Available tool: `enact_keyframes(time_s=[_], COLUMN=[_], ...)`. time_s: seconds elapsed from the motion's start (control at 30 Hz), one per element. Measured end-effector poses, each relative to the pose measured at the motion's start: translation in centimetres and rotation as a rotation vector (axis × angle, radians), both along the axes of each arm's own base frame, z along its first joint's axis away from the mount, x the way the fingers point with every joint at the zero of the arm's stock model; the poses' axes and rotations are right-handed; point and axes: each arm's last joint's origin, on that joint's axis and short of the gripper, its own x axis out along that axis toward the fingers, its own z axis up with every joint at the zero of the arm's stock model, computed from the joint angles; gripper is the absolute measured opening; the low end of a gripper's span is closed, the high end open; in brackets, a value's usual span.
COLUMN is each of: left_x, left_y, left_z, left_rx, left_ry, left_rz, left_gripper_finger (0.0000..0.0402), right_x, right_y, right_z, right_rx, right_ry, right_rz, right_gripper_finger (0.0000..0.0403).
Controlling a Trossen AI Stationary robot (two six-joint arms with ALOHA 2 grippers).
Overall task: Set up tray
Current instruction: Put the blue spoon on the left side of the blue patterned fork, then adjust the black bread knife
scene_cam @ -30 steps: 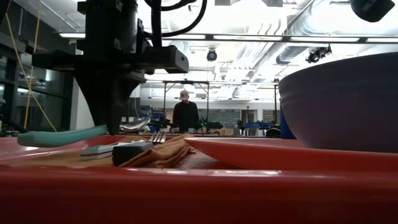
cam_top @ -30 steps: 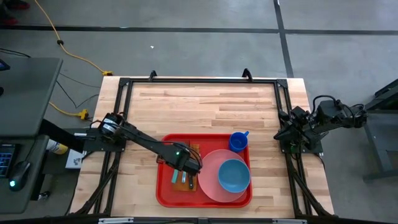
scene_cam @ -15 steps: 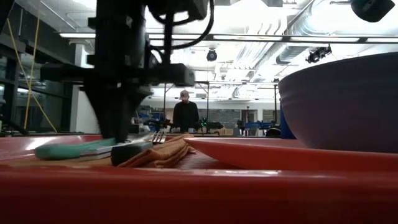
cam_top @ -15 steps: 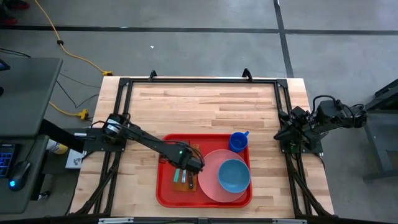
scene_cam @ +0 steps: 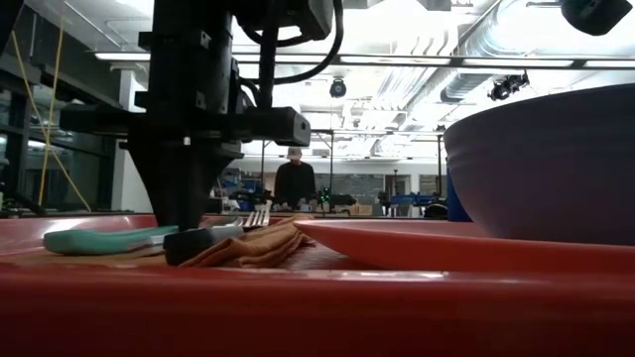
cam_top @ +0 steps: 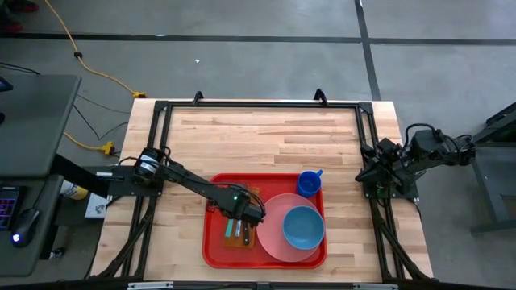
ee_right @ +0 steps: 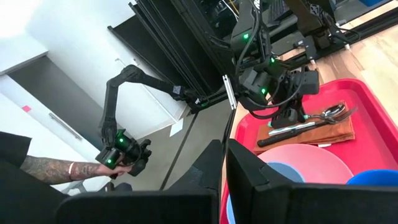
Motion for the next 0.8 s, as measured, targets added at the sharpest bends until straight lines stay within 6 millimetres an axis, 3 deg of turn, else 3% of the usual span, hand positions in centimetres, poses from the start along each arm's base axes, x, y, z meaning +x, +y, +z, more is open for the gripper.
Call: enact_keyframes(time_s=[0.2, 0.33, 0.6, 0.8], left_x=[0.1, 0.4, 0.4, 0.1], left_y=[0.0, -0.1, -0.1, 0.0], left_z=[-0.1, -0.1, 0.0, 1.2], left_rx=[0.000, -0.010, -0.010, 0.007], left_ry=[-0.012, -0.040, -0.042, -0.018], left_rz=[-0.020, -0.026, -0.026, -0.026], left_gripper_finger=[0.0136, 0.0171, 0.0185, 0.0186], right_x=[0.0, 0.0, 0.0, 0.0], right_y=[0.0, 0.0, 0.0, 0.0], right_z=[0.0, 0.0, 0.0, 0.0], right_rx=[-0.004, -0.014, -0.023, -0.022], right_ry=[-0.001, -0.003, -0.007, -0.007], right_rz=[0.001, 0.002, 0.004, 0.015], right_gripper_finger=[0.0000, 0.0000, 0.0000, 0.0000])
